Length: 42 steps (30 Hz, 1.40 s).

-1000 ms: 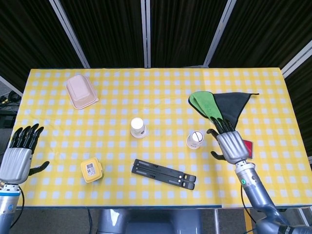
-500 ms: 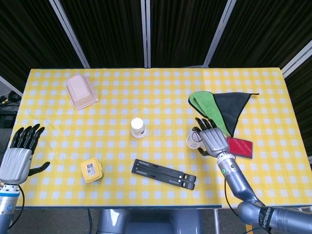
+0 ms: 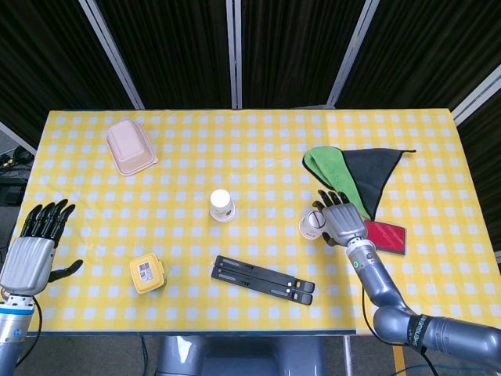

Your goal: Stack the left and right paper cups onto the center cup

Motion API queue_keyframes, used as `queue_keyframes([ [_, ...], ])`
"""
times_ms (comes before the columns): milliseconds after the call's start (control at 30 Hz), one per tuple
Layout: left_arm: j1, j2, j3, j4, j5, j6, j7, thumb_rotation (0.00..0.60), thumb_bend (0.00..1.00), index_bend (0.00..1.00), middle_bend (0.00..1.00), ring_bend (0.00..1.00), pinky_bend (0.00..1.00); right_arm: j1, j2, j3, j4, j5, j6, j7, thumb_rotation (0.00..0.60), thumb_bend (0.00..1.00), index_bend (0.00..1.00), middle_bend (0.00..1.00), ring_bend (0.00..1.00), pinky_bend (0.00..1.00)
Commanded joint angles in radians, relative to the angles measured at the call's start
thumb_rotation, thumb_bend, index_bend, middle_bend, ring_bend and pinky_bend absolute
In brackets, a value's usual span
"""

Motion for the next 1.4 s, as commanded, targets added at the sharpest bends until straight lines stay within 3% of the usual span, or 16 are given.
queue_keyframes([
  [33,0.002,-0.001,-0.004,0.0,0.005,-0.005,0.0,0.6,0.1,0.0,0.0,0.0,0.0,0.004,0.003,-0.008,0.001,0.0,-0.003,0.008,0.6,0.29,0.19,0.0,0.0,0.0],
  [167,0.008,-0.002,-0.014,0.001,0.011,-0.016,0.0,0.6,0.1,0.0,0.0,0.0,0.0,0.014,-0.003,-0.018,0.008,-0.006,0.001,0.022,0.6,0.29,0.19,0.0,0.0,0.0],
  [467,0.02,0.001,-0.031,0.005,0.021,-0.034,-0.006,0.6,0.1,0.0,0.0,0.0,0.0,0.034,-0.03,-0.036,0.053,0.01,0.004,0.042,0.6,0.34,0.31,0.03,0.0,0.0],
  [633,0.027,0.002,-0.044,0.006,0.022,-0.039,-0.009,0.6,0.1,0.0,0.0,0.0,0.0,0.033,-0.04,-0.035,0.06,-0.033,0.024,0.077,0.6,0.37,0.41,0.11,0.0,0.0],
  [867,0.034,0.0,-0.06,0.011,0.02,-0.05,-0.009,0.6,0.1,0.0,0.0,0.0,0.0,0.027,-0.031,-0.027,0.022,-0.105,0.085,0.101,0.6,0.38,0.42,0.12,0.0,0.0],
  [1200,0.046,0.001,-0.083,0.016,0.006,-0.058,-0.016,0.6,0.1,0.0,0.0,0.0,0.0,0.061,0.029,0.048,-0.119,-0.138,0.153,0.086,0.6,0.38,0.42,0.11,0.0,0.0],
  [1400,0.052,0.007,-0.104,0.028,-0.013,-0.067,-0.042,0.6,0.1,0.0,0.0,0.0,0.0,0.12,0.01,0.108,-0.148,-0.101,0.165,0.067,0.6,0.37,0.42,0.11,0.0,0.0],
])
